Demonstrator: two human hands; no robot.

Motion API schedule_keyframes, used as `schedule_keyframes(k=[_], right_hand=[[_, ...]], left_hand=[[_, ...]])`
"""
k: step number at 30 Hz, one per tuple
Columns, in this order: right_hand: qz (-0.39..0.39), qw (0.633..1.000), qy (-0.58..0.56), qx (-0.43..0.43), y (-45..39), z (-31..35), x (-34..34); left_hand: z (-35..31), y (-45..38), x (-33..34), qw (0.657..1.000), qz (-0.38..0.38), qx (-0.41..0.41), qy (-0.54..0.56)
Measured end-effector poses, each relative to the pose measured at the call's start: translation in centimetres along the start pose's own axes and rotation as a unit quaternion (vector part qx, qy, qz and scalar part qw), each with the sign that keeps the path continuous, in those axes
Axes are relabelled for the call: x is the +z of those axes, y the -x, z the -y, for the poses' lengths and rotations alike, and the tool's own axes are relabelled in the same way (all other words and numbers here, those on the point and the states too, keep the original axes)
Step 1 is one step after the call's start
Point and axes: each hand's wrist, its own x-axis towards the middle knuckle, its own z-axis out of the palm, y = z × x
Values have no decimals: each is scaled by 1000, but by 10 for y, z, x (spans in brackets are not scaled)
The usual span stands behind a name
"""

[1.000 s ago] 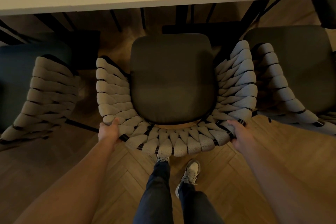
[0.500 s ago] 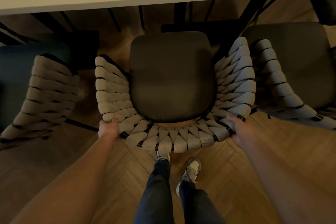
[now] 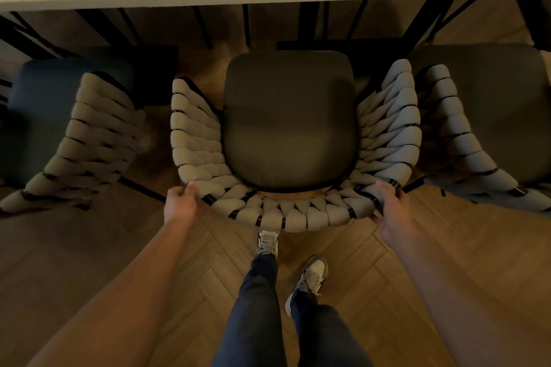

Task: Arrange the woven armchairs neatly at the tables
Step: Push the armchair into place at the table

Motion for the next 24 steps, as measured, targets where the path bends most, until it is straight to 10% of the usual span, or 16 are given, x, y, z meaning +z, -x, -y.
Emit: schedule_keyframes(k=[24], right_hand=[[-24,995,-93,2,36,-41,32]], left_hand=[[3,15,11,993,101,-8,61]])
